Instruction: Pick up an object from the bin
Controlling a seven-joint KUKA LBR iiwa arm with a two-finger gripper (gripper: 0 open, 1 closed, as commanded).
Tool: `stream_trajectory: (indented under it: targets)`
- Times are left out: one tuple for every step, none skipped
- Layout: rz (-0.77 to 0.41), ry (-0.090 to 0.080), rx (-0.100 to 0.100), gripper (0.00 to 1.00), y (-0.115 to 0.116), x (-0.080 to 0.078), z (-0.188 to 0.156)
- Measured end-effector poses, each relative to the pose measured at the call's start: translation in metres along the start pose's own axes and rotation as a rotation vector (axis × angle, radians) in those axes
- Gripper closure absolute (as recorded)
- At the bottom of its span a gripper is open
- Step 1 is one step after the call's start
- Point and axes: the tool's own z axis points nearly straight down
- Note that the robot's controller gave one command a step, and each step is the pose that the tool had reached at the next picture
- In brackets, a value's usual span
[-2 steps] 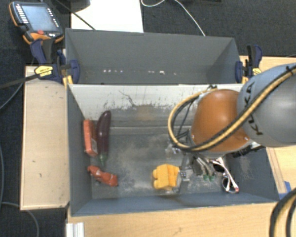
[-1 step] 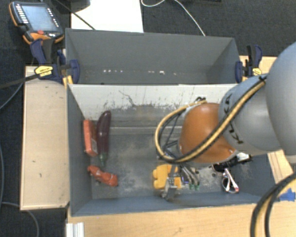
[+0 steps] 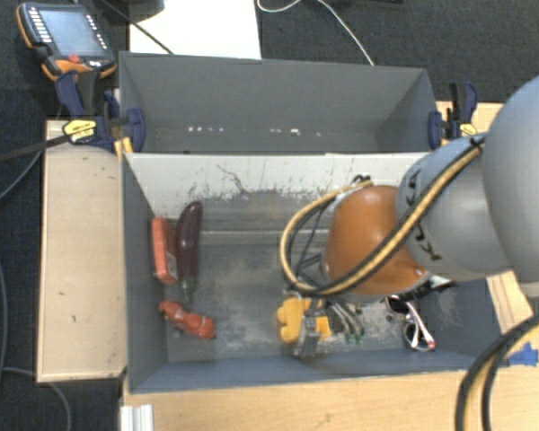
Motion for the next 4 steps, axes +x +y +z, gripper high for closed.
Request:
stream_trajectory:
  targets:
    - [-0.007,0.0,0.0,1.0,0.0,-0.001,0.0]
    - [-0.009,-0.001,0.0,1.0,0.0,-0.001,-0.002]
    - [-0.007,-0.003,-0.001,1.0,0.0,-0.001,-0.006]
    - [-0.006,-0.001,0.0,1.0,0.0,0.0,-0.015]
